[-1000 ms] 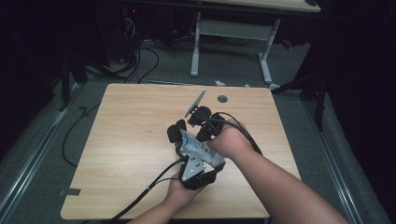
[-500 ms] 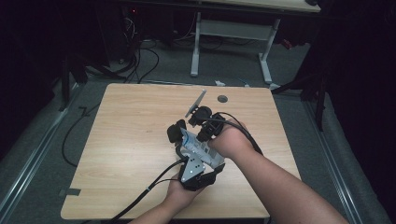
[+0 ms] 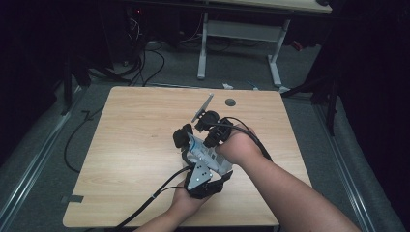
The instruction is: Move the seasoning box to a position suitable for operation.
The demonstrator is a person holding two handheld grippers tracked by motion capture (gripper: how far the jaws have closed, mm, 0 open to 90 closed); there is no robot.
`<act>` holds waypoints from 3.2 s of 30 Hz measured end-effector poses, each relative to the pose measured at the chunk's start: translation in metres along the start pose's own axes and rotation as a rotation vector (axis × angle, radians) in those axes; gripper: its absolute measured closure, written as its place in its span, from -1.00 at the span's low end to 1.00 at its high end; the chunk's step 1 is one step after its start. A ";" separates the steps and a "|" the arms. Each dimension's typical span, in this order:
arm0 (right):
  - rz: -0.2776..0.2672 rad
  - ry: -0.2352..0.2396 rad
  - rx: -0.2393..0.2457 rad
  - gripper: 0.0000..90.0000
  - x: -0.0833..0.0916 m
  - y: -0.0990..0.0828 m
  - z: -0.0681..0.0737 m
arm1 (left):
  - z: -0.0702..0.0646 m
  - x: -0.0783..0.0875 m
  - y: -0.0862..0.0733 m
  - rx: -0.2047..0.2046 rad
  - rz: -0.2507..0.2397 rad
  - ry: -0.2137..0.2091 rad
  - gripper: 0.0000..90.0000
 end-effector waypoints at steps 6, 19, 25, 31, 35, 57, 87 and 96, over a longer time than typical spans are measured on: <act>0.001 0.006 -0.003 1.00 -0.001 -0.002 0.001 | -0.001 0.000 -0.003 -0.002 0.004 -0.002 0.20; 0.001 0.013 -0.014 1.00 -0.003 -0.007 0.004 | -0.002 0.001 -0.011 -0.018 0.021 -0.008 0.19; 0.000 0.016 -0.020 1.00 -0.003 -0.009 0.004 | -0.003 0.002 -0.015 -0.015 0.030 -0.010 0.19; 0.003 0.027 -0.021 1.00 -0.006 -0.013 0.006 | -0.004 0.002 -0.022 -0.017 0.041 -0.012 0.19; 0.003 0.027 -0.025 1.00 -0.007 -0.015 0.007 | -0.003 0.003 -0.026 -0.023 0.055 -0.012 0.19; 0.007 0.053 -0.047 1.00 -0.011 -0.024 0.007 | -0.001 0.002 -0.046 0.002 0.115 -0.024 0.20; -0.004 0.060 -0.069 1.00 -0.011 -0.036 0.004 | 0.010 -0.004 -0.064 0.047 0.222 0.000 0.20; -0.007 0.059 -0.067 1.00 -0.011 -0.036 0.003 | 0.008 -0.003 -0.064 0.041 0.221 -0.019 0.14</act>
Point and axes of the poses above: each handheld gripper's, and its own axes: x roughly backward along the jaws, y roughly out of its top, z roughly to its left, the point moved 9 cm from there along -x, roughly forward along the jaws, and after that the axes turned 6 degrees about -z, right-handed, at the moved point
